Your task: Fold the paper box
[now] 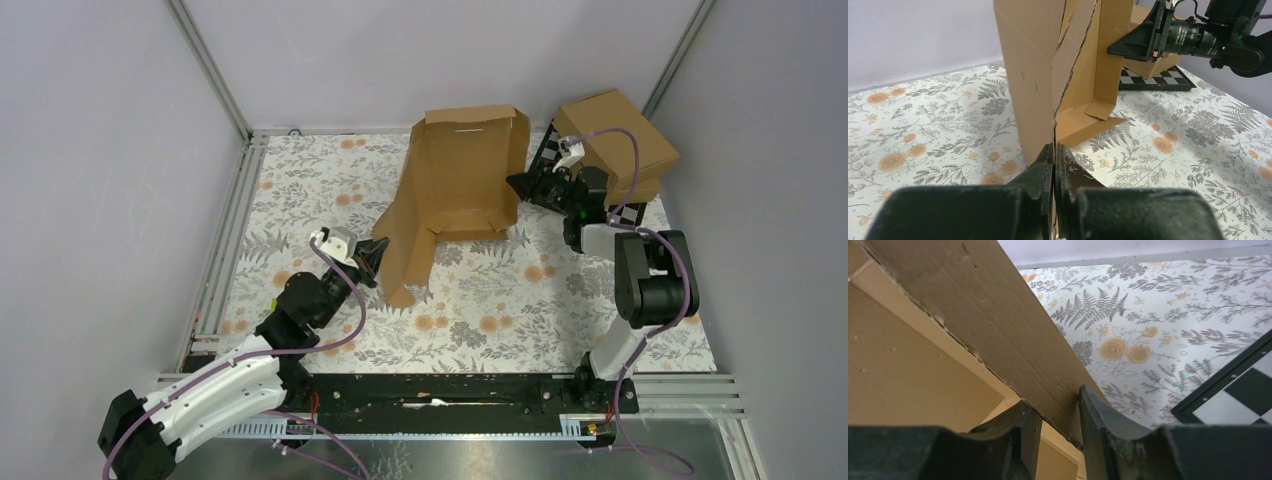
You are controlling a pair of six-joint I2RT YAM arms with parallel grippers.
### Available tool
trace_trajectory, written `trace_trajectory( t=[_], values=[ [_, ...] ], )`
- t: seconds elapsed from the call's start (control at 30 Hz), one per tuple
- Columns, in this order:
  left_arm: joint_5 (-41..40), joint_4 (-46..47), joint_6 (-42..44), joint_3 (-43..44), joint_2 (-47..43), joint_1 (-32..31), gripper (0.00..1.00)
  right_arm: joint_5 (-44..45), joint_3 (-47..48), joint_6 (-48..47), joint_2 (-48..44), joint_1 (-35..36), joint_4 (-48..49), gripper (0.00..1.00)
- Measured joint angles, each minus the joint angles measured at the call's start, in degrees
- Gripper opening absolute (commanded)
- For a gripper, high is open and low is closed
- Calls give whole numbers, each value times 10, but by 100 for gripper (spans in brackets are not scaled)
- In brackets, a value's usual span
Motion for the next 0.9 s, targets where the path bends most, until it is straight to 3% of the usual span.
trace_trajectory(
  t=[0.1, 0.43, 0.9],
  values=[
    [10, 4, -3, 1, 9, 0, 0, 32, -22, -14, -24, 26, -6, 31],
    [56, -61, -50, 51, 14, 0, 0, 136, -125, -10, -100, 76, -13, 31],
    [100, -112, -125, 77, 10, 0, 0, 273, -221, 4, -296, 157, -76, 50]
  ],
)
